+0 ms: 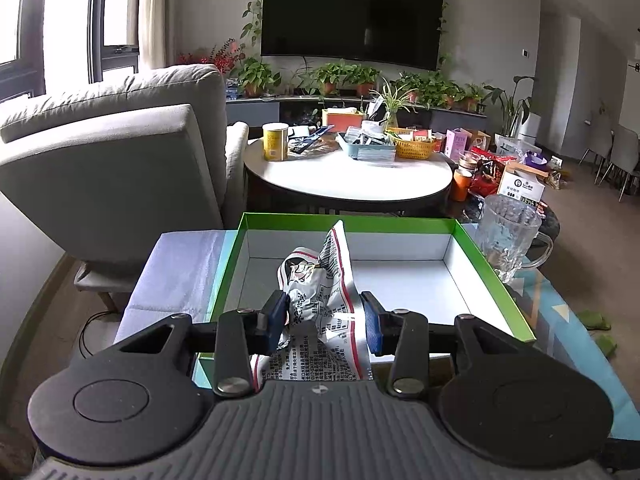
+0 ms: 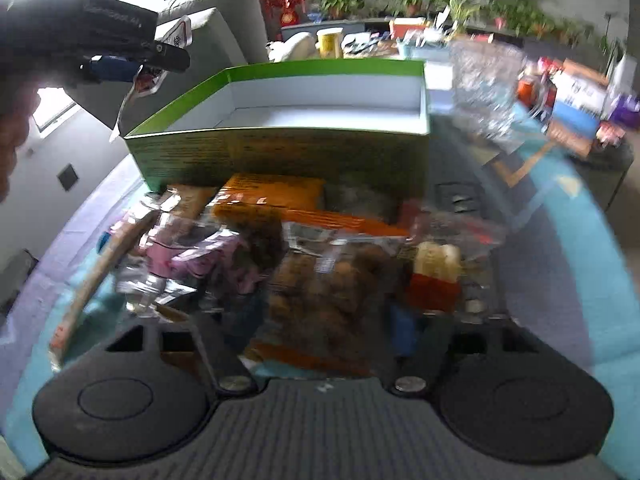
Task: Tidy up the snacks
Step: 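Carry both snacks over the green box and open both tools to drop them, then grasp the cream stick pack with the left tool while the right tool grasps the black bar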
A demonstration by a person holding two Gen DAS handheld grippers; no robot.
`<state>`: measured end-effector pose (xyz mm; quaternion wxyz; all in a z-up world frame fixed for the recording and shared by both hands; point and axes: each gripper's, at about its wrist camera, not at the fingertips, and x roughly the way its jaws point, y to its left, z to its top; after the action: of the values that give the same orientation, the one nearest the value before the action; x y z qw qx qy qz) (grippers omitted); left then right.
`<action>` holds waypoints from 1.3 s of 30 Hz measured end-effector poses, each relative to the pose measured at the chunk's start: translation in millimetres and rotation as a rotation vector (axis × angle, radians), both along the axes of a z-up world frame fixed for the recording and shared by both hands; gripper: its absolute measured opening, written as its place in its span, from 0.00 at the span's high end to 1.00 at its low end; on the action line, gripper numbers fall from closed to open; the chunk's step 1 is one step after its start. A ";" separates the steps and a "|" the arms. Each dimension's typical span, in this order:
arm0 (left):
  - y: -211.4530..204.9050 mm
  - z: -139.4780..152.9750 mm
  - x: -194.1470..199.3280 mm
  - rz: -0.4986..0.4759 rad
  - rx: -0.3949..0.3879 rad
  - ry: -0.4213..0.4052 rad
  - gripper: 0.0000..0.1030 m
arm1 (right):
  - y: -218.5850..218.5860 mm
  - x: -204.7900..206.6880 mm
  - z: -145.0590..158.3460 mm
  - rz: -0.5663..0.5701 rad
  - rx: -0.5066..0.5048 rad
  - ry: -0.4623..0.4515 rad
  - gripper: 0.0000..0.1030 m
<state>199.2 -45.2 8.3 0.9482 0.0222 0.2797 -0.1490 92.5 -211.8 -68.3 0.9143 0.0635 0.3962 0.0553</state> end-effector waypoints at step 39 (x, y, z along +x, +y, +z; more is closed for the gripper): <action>-17.2 -35.7 74.1 0.045 0.068 0.072 0.65 | -21.0 107.3 38.1 -0.064 0.062 -0.189 0.50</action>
<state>273.2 -62.4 -27.4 0.9394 0.0426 0.3188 -0.1188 199.8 -232.8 -30.2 0.9465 0.0988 0.3040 0.0439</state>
